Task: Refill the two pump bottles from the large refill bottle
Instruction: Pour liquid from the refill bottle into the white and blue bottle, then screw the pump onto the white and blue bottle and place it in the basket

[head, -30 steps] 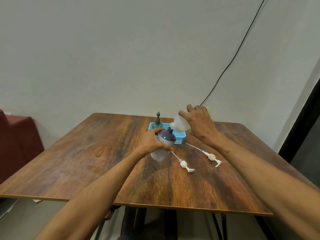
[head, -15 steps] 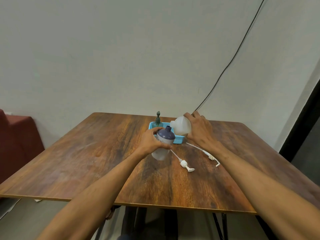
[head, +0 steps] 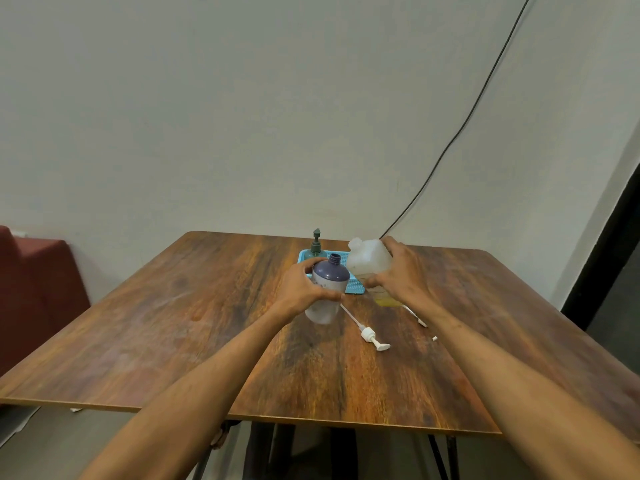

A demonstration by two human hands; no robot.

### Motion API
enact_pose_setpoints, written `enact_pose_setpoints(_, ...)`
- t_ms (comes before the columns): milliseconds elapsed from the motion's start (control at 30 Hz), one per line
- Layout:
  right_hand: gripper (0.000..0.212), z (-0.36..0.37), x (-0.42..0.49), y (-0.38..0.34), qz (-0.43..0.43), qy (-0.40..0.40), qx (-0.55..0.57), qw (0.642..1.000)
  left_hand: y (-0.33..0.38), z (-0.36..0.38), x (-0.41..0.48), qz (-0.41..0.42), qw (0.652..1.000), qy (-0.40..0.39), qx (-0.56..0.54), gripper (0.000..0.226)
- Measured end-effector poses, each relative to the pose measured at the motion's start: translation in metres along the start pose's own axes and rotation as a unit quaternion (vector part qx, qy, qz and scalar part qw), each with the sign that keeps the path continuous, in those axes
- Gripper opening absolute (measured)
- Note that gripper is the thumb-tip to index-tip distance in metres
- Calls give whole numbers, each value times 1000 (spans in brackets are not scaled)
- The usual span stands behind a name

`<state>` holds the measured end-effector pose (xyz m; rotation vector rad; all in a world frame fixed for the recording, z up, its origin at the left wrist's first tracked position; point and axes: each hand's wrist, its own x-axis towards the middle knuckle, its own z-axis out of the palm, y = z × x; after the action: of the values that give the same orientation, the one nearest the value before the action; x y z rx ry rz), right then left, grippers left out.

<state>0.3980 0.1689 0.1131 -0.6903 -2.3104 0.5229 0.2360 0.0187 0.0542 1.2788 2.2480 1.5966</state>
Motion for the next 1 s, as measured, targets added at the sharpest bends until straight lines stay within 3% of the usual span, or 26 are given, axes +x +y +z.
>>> enact_pose_setpoints(200,65,-2,-7,0,64,2,141,988,4,-2,1,1,1000,-1,-11,85)
enact_pose_setpoints(433,72,5,-14,19,132,2,232,964,-2,-1,-3,-13,999,7,-29,93)
enact_pose_setpoints(633,72,12,-22,34,155,1,222,963,-8,3,-7,-25,999,9,-36,90)
enact_pose_setpoints(767,73,19,-25,45,166,16,197,966,-11,7,-7,-29,999,15,-33,75)
enact_pose_setpoints(1000,75,33,-30,66,196,33,151,968,-21,13,-8,-49,998,21,-21,83)
